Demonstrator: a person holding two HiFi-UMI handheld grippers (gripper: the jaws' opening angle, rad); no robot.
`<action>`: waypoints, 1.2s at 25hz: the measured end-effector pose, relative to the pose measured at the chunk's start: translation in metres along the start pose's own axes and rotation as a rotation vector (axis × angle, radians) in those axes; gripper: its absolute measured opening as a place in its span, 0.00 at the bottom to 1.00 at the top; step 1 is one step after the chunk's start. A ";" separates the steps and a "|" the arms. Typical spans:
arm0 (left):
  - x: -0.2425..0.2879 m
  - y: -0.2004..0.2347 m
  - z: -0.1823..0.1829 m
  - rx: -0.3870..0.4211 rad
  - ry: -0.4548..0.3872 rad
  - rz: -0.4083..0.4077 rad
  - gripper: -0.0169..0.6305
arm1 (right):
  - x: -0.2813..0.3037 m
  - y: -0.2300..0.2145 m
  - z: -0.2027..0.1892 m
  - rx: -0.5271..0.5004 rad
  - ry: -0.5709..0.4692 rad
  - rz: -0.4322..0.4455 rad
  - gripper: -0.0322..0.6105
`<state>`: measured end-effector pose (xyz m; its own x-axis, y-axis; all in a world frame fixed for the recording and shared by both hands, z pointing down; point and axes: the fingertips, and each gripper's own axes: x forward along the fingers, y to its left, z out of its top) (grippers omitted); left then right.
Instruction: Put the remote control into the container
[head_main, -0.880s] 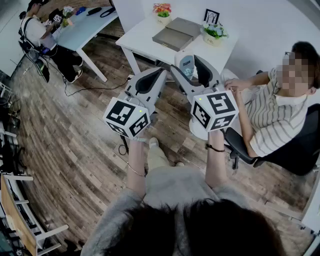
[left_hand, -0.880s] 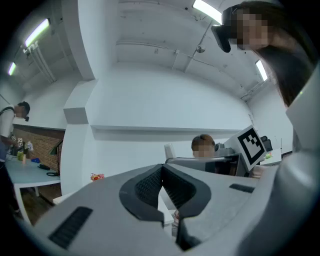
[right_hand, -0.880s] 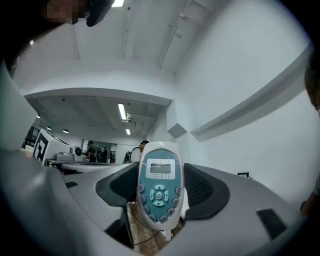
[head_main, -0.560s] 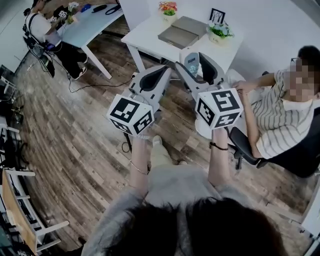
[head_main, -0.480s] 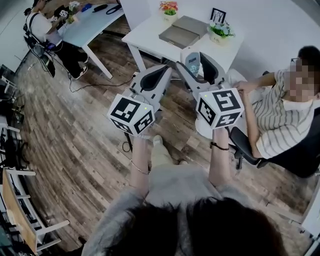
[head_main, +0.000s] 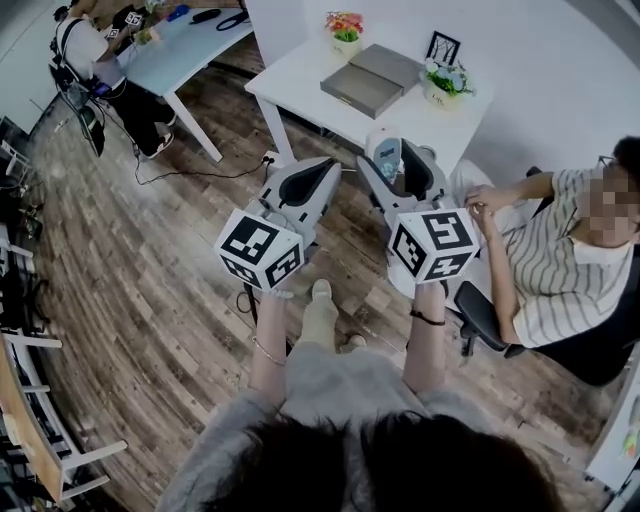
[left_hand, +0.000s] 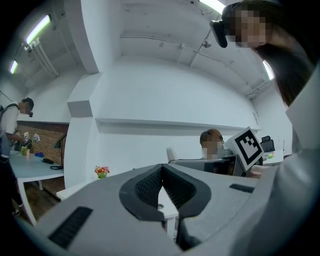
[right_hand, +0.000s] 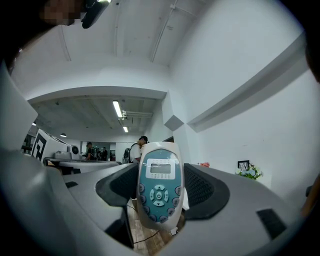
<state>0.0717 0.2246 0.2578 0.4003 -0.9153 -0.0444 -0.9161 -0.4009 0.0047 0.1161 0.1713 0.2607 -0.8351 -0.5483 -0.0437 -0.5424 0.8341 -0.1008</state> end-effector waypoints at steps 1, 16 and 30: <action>0.005 0.007 -0.001 -0.004 0.000 -0.005 0.03 | 0.007 -0.005 -0.002 0.007 0.004 -0.004 0.50; 0.095 0.124 0.001 -0.022 -0.027 -0.155 0.03 | 0.128 -0.068 0.002 -0.032 0.022 -0.089 0.50; 0.106 0.189 -0.014 -0.061 -0.018 -0.254 0.03 | 0.191 -0.078 -0.013 -0.030 0.050 -0.134 0.50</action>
<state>-0.0588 0.0510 0.2675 0.6160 -0.7847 -0.0699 -0.7833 -0.6195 0.0518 -0.0019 0.0023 0.2729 -0.7584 -0.6516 0.0175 -0.6509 0.7557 -0.0721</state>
